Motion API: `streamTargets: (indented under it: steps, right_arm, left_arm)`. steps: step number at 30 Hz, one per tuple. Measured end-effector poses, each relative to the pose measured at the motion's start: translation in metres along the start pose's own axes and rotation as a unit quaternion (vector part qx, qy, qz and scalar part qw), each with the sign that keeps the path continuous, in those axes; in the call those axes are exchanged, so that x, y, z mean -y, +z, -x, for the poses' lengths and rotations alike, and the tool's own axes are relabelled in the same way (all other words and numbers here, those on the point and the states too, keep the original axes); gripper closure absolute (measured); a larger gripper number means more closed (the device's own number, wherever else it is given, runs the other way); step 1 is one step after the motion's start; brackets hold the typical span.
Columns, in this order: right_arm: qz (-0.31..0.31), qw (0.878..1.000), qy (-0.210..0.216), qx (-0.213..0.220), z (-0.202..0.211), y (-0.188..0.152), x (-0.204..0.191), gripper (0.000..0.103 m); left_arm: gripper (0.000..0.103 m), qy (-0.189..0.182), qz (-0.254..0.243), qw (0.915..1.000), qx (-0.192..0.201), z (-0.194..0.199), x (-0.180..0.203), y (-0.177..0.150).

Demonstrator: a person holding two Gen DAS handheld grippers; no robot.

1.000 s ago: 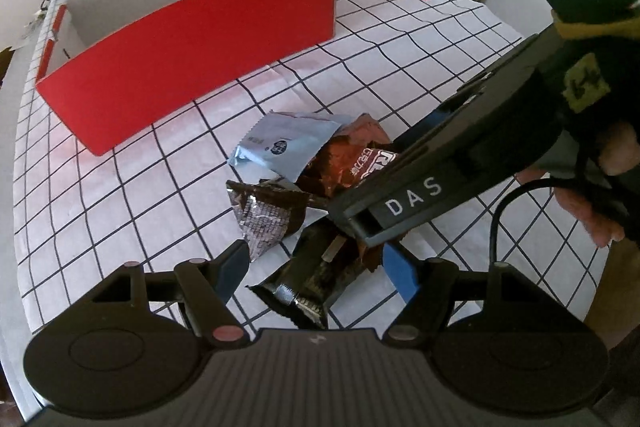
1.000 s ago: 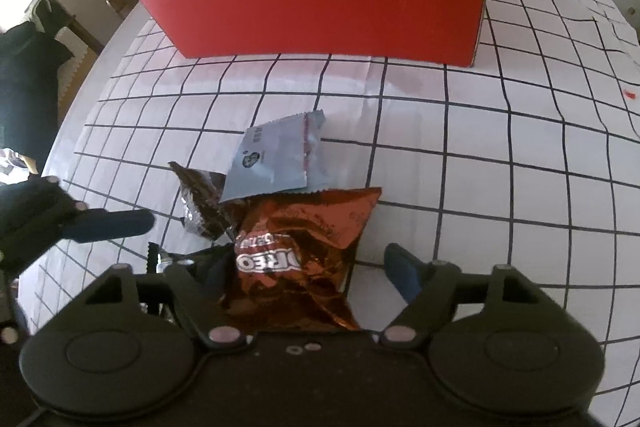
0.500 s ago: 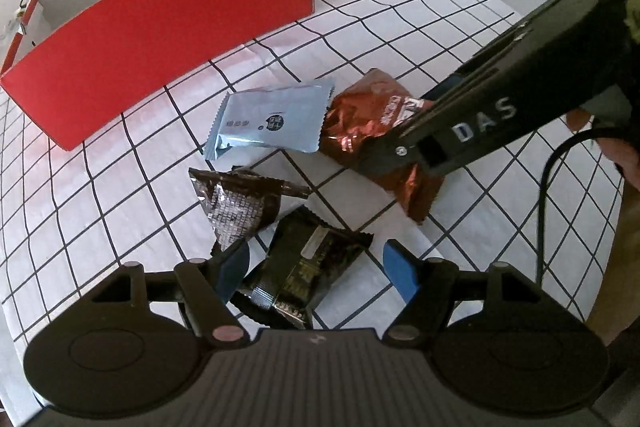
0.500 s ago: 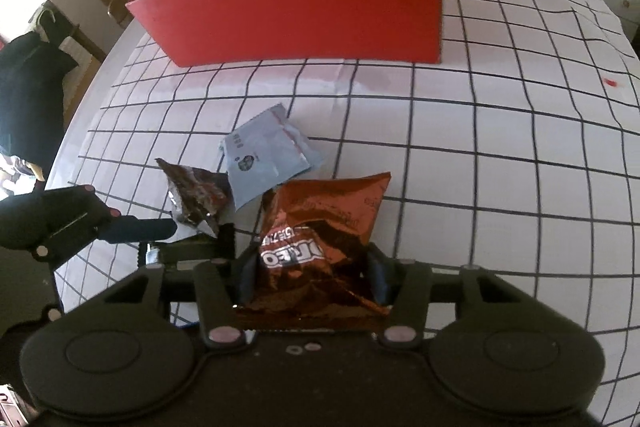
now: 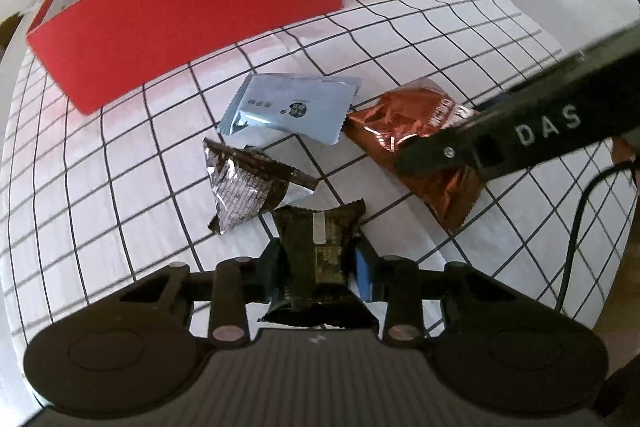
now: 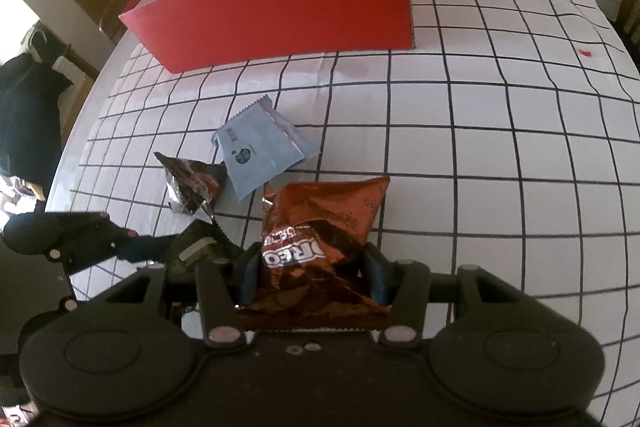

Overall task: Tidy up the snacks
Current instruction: 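Carry the chocolate bar and Oreo bag over the red box with both tools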

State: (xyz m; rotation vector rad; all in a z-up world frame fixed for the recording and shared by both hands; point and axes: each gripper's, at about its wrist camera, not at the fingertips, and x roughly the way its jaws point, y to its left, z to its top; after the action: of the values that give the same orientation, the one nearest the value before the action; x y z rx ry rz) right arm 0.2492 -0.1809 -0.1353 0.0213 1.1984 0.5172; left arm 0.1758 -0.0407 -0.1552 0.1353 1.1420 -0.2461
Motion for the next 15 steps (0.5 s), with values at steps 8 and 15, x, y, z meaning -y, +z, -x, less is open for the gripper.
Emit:
streamTargets:
  steps: [8, 15]
  right_arm:
    - [-0.022, 1.0, -0.01, 0.013, 0.013, -0.016, -0.001, 0.055]
    - [-0.035, 0.999, -0.015, 0.03, 0.029, -0.031, -0.006, 0.055]
  left_arm:
    - [0.069, -0.026, 0.065, 0.9975, -0.004, 0.012, -0.007, -0.011]
    - [0.069, -0.035, 0.084, 0.9958, 0.009, 0.032, -0.006, -0.018]
